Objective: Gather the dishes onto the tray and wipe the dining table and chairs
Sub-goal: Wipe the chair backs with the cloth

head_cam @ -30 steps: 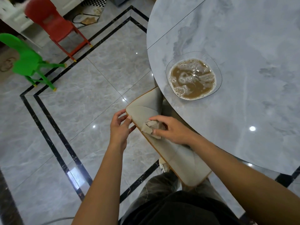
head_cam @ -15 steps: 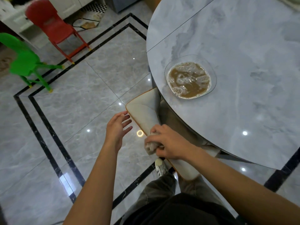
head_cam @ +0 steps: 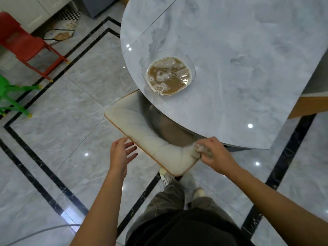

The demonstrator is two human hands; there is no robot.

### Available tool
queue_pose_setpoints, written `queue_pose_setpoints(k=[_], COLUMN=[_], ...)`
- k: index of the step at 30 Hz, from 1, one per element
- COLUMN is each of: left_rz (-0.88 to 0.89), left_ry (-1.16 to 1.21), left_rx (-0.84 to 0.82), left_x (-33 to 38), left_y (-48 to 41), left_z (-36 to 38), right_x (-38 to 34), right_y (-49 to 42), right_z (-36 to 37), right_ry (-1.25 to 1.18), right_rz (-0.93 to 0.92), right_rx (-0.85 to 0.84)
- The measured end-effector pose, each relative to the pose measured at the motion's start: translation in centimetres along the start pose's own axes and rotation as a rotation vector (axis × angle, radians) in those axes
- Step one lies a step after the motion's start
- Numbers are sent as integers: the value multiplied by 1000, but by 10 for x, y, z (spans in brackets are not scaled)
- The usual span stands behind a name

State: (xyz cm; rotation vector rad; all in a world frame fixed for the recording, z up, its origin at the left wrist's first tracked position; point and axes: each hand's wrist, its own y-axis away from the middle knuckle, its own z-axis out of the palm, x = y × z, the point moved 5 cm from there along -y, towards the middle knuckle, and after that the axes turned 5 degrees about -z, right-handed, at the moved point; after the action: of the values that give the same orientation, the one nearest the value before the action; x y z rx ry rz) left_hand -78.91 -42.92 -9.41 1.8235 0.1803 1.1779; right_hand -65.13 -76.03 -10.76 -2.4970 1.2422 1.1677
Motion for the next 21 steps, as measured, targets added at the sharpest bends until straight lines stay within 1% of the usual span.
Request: queue_pose_setpoints(k=[1, 3, 6, 8, 10, 12, 14, 15, 16, 17, 18, 19, 21], left_rz=[-17, -48, -33, 4, 55, 171, 369, 481, 584, 664, 724, 758, 746], left_ry=[-11, -3, 33, 3, -53, -245, -506, -625, -739, -850, -942, -1012, -1106], left_rx=[-23, -61, -87, -63, -10, 135, 264, 304, 327, 327, 301, 262, 213], left_x=[-7, -19, -32, -38, -43, -38, -27, -20, -15, -13, -13, -14, -20], left_y=[7, 21, 45, 57, 66, 72, 82, 87, 92, 96, 98, 98, 95], left_z=[5, 14, 30, 37, 39, 34, 34, 37, 41, 46, 51, 55, 58], right_x=[12, 23, 19, 0, -29, -57, -68, -65, -56, -42, -27, -12, 14], right_y=[-3, -11, -12, -3, 13, 30, 51, 59, 67, 77, 84, 90, 91], right_z=[1, 5, 11, 18, 24, 28, 27, 27, 29, 31, 35, 39, 51], right_ry=[-3, 23, -69, -134, -186, -289, -390, -435, -483, -544, -609, -688, -823], right_rz=[58, 111, 193, 161, 71, -14, -68, -69, -31, 47, 167, 309, 567], right_rx=[48, 92, 118, 136, 136, 110, 102, 133, 195, 275, 354, 417, 465])
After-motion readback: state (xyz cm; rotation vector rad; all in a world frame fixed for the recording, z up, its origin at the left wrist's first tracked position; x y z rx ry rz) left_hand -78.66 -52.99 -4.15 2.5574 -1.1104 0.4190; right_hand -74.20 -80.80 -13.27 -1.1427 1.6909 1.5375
